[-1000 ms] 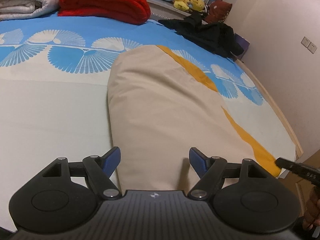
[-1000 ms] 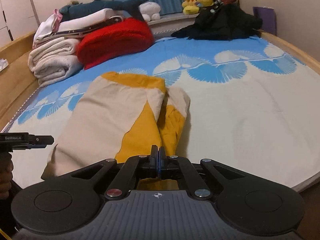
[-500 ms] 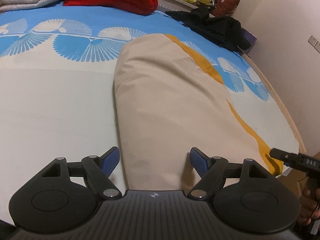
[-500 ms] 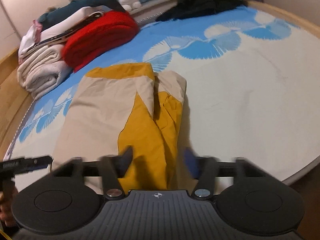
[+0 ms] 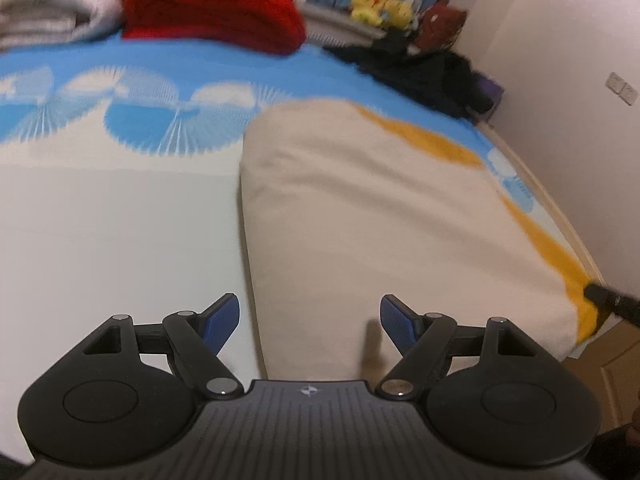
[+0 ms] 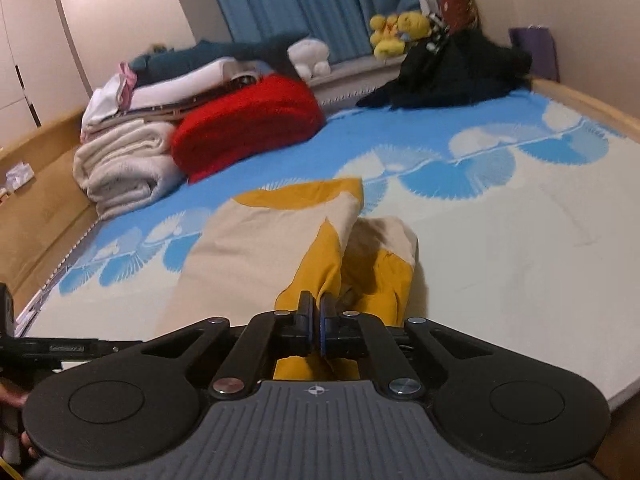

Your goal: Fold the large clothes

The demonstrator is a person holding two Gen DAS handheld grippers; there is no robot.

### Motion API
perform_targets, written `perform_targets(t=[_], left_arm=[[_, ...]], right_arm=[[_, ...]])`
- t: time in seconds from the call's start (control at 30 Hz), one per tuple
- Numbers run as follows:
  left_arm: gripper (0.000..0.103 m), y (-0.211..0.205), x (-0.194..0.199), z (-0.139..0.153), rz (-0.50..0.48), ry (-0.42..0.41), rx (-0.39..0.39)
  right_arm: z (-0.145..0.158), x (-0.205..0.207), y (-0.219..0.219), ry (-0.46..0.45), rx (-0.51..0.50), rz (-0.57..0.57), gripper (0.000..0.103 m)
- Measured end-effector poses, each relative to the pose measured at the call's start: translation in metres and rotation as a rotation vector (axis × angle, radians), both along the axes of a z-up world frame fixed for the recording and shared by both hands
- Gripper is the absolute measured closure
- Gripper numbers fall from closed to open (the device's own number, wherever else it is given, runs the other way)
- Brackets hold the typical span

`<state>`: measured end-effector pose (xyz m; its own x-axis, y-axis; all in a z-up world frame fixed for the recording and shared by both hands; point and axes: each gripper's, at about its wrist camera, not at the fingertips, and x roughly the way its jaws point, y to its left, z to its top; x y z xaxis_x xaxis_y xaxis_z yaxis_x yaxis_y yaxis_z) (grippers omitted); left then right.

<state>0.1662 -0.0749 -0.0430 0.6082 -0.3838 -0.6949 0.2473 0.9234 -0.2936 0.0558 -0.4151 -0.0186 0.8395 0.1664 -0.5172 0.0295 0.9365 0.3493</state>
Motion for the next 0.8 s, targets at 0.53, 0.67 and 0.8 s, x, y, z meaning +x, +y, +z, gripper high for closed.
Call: perform_targets(t=[0.53, 0.67, 0.8], left_arm=[[0.023, -0.021, 0.001, -0.033, -0.196, 0.207, 0.088], [0.020, -0.032, -0.003, -0.049, -0.218, 0.244, 0.236], [0.020, -0.032, -0.008, -0.040, -0.233, 0.229, 0.221]], right_arm=[[-0.079, 0.034, 0.009, 0.479, -0.215, 0.019, 0.101], [-0.079, 0.040, 0.015, 0.486, -0.248, 0.022, 0.100], [-0.067, 0.039, 0.001, 0.403, -0.218, -0.056, 0.092]])
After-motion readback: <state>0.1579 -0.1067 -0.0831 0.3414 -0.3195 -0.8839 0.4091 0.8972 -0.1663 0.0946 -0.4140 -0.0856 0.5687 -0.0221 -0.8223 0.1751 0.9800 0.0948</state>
